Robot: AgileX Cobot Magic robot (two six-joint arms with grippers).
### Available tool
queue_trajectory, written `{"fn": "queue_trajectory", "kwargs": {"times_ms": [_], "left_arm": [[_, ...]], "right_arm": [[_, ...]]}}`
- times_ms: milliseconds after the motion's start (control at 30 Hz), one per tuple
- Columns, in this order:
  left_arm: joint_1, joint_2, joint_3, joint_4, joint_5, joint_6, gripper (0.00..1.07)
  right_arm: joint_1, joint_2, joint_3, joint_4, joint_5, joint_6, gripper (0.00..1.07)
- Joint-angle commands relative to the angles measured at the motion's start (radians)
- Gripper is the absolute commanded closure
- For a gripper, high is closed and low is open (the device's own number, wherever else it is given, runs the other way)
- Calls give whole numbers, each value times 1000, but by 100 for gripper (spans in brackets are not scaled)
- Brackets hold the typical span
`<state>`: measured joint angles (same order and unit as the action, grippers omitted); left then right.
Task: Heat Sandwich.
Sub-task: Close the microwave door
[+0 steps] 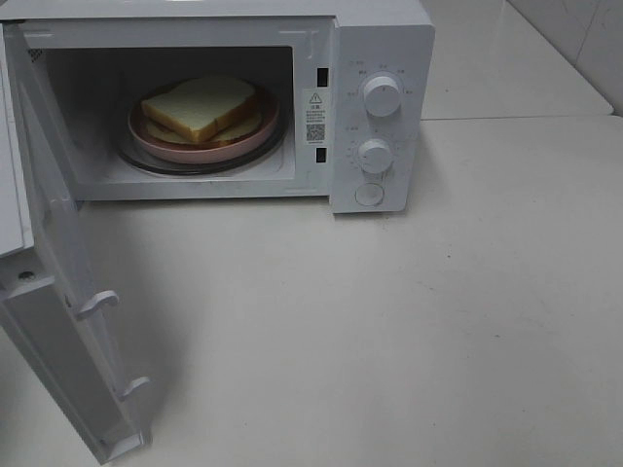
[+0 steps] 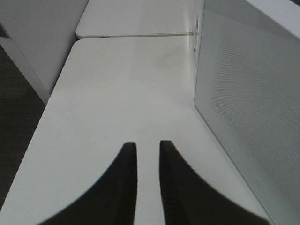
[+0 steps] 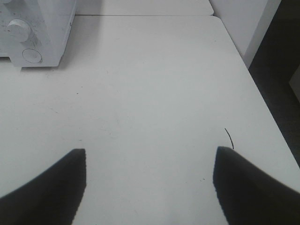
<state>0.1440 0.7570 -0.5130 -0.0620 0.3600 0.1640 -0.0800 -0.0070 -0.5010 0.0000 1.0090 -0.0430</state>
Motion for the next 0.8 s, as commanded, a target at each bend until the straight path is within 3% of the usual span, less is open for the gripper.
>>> {"fn": "queue_trajectory", "kwargs": {"times_ms": [33,433,633,800], "left_arm": [[-4,70,2,-8,-96,-1,107],[-4,244,3,-32,-333,-2,107],[-8,338,59,-30,-539,-2,107],[-96,398,121,-30,-728,2,107]], "right_arm": [[1,-24,1,0,-12,1,35],[1,-24,1,0,-12,0,35],[1,-24,1,0,-12,0,35],[1,-24,1,0,-12,0,35]]}}
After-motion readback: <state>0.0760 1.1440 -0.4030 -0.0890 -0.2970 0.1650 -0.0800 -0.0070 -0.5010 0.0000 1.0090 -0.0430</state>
